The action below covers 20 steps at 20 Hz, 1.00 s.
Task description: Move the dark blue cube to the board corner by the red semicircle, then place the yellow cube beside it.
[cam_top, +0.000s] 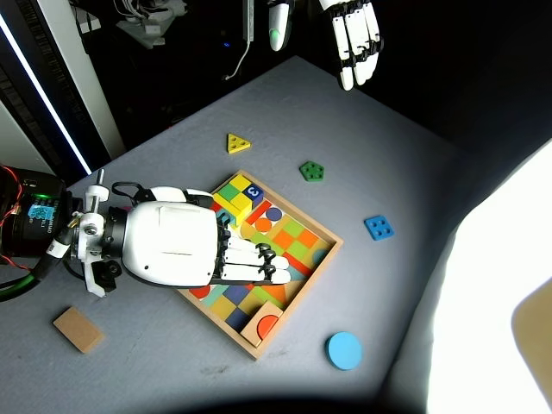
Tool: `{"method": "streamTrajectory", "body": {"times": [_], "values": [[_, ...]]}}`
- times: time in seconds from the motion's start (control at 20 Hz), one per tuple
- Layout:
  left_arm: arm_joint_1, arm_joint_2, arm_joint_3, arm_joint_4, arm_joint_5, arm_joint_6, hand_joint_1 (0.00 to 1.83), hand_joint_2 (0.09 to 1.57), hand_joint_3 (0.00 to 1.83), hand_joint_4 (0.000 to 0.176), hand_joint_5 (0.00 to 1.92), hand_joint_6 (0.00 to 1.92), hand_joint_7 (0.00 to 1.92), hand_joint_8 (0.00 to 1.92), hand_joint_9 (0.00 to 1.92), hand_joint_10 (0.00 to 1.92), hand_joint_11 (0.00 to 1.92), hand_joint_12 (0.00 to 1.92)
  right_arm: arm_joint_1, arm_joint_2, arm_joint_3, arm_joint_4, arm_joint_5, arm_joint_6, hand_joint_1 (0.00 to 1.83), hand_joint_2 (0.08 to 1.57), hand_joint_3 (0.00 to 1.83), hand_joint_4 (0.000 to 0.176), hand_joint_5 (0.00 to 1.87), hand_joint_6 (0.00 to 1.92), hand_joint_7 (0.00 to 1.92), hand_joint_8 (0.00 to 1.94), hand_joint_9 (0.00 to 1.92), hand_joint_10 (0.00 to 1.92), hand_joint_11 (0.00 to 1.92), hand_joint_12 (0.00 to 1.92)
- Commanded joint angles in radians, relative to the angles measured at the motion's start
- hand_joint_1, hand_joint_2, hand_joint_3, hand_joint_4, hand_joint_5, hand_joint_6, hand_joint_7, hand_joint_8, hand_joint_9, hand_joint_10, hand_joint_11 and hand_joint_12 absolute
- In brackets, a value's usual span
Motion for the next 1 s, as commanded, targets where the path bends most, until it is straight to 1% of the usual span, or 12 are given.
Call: {"method": "streamTrajectory", "body": {"times": [0.0, 0.05, 0.1, 0.15, 0.2, 0.35, 0.5, 0.55, 0.7, 0.8, 0.85, 0.95], "values": [[-0.012, 0.003, -0.006, 0.029, -0.081, 0.001, 0.00, 1.15, 0.00, 0.045, 0.09, 0.00, 0.09, 0.00, 0.08, 0.00, 0.00, 0.46, 0.005, 0.003, 0.002, 0.001, 0.102, -0.004, 0.00, 1.13, 0.00, 0.000, 0.81, 0.00, 0.23, 0.00, 0.00, 0.00, 0.00, 0.00], [-0.013, 0.003, -0.006, 0.028, -0.081, 0.000, 0.00, 1.15, 0.00, 0.038, 0.09, 0.00, 0.09, 0.00, 0.09, 0.01, 0.00, 0.49, 0.004, 0.003, 0.002, 0.001, 0.102, -0.004, 0.00, 1.12, 0.00, 0.000, 0.81, 0.00, 0.22, 0.00, 0.00, 0.00, 0.00, 0.00], [-0.012, 0.003, -0.006, 0.028, -0.081, 0.000, 0.00, 1.14, 0.00, 0.044, 0.09, 0.00, 0.09, 0.00, 0.10, 0.01, 0.00, 0.54, 0.003, 0.003, 0.002, 0.001, 0.100, -0.004, 0.00, 1.13, 0.00, 0.000, 0.81, 0.00, 0.24, 0.01, 0.00, 0.00, 0.00, 0.00], [-0.013, 0.003, -0.006, 0.028, -0.081, 0.000, 0.00, 1.14, 0.00, 0.045, 0.09, 0.00, 0.08, 0.00, 0.09, 0.00, 0.00, 0.54, 0.002, 0.003, 0.002, 0.001, 0.097, -0.007, 0.00, 1.13, 0.01, 0.000, 0.82, 0.01, 0.24, 0.01, 0.00, 0.00, 0.00, 0.00], [-0.013, 0.003, -0.006, 0.029, -0.081, 0.000, 0.00, 1.15, 0.00, 0.035, 0.10, 0.00, 0.09, 0.00, 0.09, 0.00, 0.00, 0.50, 0.000, 0.004, 0.002, 0.001, 0.097, -0.008, 0.00, 1.13, 0.00, 0.000, 0.82, 0.01, 0.24, 0.01, 0.00, 0.00, 0.00, 0.00], [-0.013, 0.003, -0.008, 0.028, -0.081, 0.000, 0.00, 1.16, 0.00, 0.034, 0.11, 0.00, 0.09, 0.00, 0.10, 0.00, 0.00, 0.51, -0.008, 0.004, 0.002, 0.001, 0.097, -0.021, 0.00, 1.13, 0.00, 0.000, 0.79, 0.00, 0.21, 0.00, 0.00, 0.00, 0.00, 0.00], [-0.017, 0.003, -0.008, 0.021, -0.082, 0.000, 0.00, 1.15, 0.00, 0.034, 0.11, 0.00, 0.08, 0.00, 0.10, 0.00, 0.00, 0.49, -0.013, 0.004, 0.002, 0.001, 0.098, -0.031, 0.00, 1.13, 0.00, 0.000, 0.82, 0.01, 0.20, 0.00, 0.00, 0.00, 0.00, 0.00], [-0.017, 0.003, -0.008, 0.021, -0.082, 0.001, 0.00, 1.16, 0.00, 0.029, 0.12, 0.01, 0.09, 0.00, 0.10, 0.00, 0.00, 0.49, -0.014, 0.004, 0.002, 0.001, 0.098, -0.032, 0.00, 1.13, 0.00, 0.000, 0.81, 0.01, 0.21, 0.00, 0.00, 0.00, 0.00, 0.00], [-0.017, 0.003, 0.000, 0.021, -0.082, 0.001, 0.00, 1.16, 0.00, 0.036, 0.12, 0.00, 0.10, 0.00, 0.11, 0.00, 0.00, 0.54, -0.016, 0.003, 0.003, 0.001, 0.099, -0.036, 0.00, 1.12, 0.00, 0.000, 0.82, 0.01, 0.24, 0.01, 0.00, 0.00, 0.00, 0.00], [-0.017, 0.004, 0.001, 0.021, -0.078, 0.001, 0.00, 1.16, 0.00, 0.036, 0.12, 0.00, 0.10, 0.00, 0.11, 0.00, 0.00, 0.54, -0.016, 0.004, 0.004, 0.001, 0.100, -0.036, 0.00, 1.12, 0.00, 0.000, 0.82, 0.01, 0.24, 0.01, 0.00, 0.00, 0.00, 0.00], [-0.017, 0.004, 0.001, 0.022, -0.076, 0.001, 0.00, 1.17, 0.00, 0.030, 0.12, 0.00, 0.10, 0.00, 0.10, 0.00, 0.00, 0.53, -0.016, 0.004, 0.004, 0.001, 0.101, -0.036, 0.00, 1.13, 0.00, 0.000, 0.82, 0.01, 0.22, 0.00, 0.00, 0.00, 0.00, 0.00], [-0.018, 0.004, 0.001, 0.021, -0.076, 0.001, 0.02, 1.17, 0.00, 0.032, 0.14, 0.01, 0.10, 0.00, 0.11, 0.00, 0.00, 0.52, -0.017, 0.004, 0.007, 0.001, 0.101, -0.037, 0.00, 1.14, 0.01, 0.000, 0.82, 0.01, 0.24, 0.01, 0.00, 0.00, 0.00, 0.00]]}}
